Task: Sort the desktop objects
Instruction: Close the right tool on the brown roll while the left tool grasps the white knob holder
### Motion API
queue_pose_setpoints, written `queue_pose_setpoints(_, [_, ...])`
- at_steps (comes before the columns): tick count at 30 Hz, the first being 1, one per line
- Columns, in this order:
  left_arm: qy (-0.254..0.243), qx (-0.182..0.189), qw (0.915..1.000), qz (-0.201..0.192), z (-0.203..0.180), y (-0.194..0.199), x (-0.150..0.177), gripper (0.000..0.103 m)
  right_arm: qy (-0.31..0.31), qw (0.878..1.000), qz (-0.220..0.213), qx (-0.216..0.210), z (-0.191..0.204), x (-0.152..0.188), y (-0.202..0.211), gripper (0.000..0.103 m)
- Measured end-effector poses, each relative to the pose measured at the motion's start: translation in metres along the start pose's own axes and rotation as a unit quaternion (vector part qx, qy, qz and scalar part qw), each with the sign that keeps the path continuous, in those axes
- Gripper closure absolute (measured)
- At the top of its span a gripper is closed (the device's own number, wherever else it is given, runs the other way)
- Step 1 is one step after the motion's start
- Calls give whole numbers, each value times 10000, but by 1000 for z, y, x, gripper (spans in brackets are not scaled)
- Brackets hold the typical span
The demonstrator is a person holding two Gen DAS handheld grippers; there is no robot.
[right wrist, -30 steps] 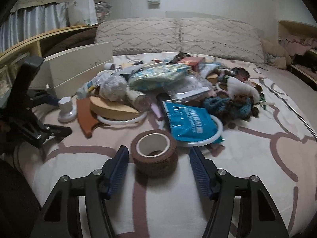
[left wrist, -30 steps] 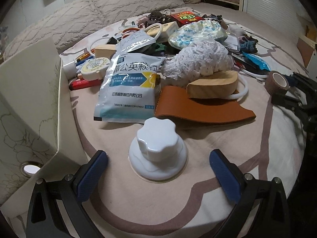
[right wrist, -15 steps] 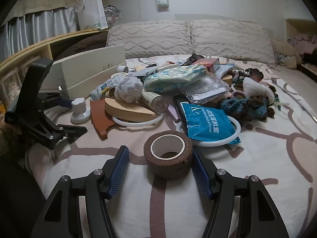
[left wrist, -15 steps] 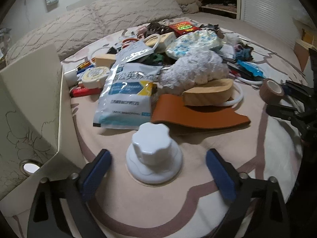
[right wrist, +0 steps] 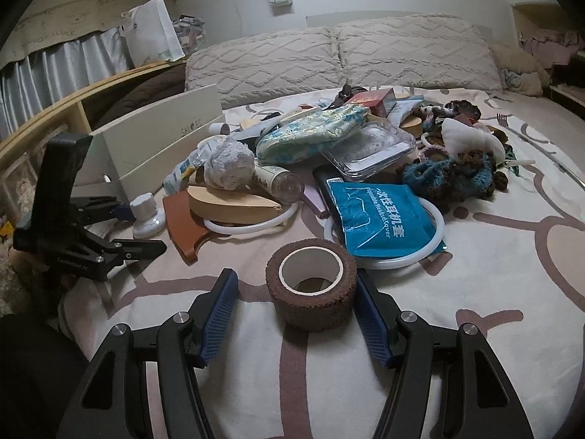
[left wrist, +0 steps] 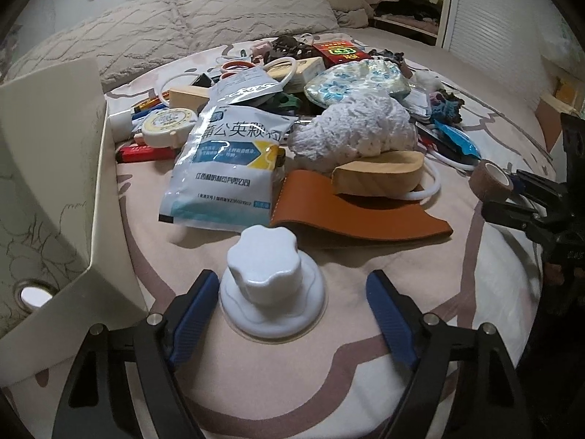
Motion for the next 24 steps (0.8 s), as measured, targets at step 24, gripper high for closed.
queue_pose_setpoints(24, [811,112,9963,241,11,11,16,16,-283,9992,60,-267,-4,-1,5,56])
Point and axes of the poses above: each gripper's, at about its wrist camera, not at the fingertips, and y roughly against the way its jaws point, z to its left, x to its underside, the point moved 8 cm from there along -y, roughly the way its jaws point, and after that the axes turned 9 degrees about -y, right-handed, at the moved point
